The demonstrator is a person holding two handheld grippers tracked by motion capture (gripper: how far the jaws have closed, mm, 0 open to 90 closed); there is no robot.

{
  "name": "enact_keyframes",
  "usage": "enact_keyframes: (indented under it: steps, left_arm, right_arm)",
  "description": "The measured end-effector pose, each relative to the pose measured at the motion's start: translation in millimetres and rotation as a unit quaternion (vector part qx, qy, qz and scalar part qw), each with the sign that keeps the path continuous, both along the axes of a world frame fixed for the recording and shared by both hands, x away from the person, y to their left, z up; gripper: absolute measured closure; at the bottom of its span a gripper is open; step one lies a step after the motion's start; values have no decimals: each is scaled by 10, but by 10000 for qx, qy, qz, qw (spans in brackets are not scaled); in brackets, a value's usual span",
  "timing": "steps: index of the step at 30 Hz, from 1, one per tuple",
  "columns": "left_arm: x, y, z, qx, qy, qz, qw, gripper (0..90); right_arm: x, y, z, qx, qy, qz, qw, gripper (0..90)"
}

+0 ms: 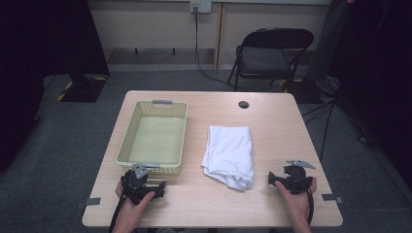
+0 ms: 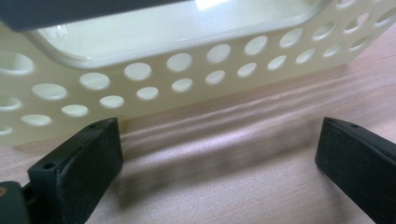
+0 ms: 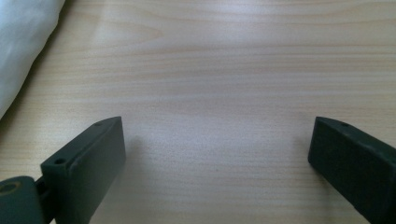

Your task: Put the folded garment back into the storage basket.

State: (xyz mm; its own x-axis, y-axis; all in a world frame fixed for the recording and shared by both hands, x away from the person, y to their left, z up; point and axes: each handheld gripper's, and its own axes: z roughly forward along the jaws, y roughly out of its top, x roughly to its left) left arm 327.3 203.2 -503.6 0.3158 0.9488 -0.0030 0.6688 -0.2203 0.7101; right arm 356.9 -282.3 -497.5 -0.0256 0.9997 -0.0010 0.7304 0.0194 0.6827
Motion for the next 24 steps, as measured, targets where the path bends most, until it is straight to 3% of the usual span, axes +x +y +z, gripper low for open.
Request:
enact_keyframes:
  steps: [7, 19, 24]
  left_arm:
    - [0, 0, 0, 0, 0, -1, 10000, 0]
    - [0, 1, 0, 3, 0, -5, 10000, 0]
    - [1, 1, 0, 3, 1, -4, 10000, 0]
  right_arm:
    - [-37, -22, 89, 102, -136, -27, 9999, 44]
    - [-65, 28, 162, 66, -249, 2, 9997, 35]
    - [-88, 33, 209, 157, -341, 158, 9992, 16]
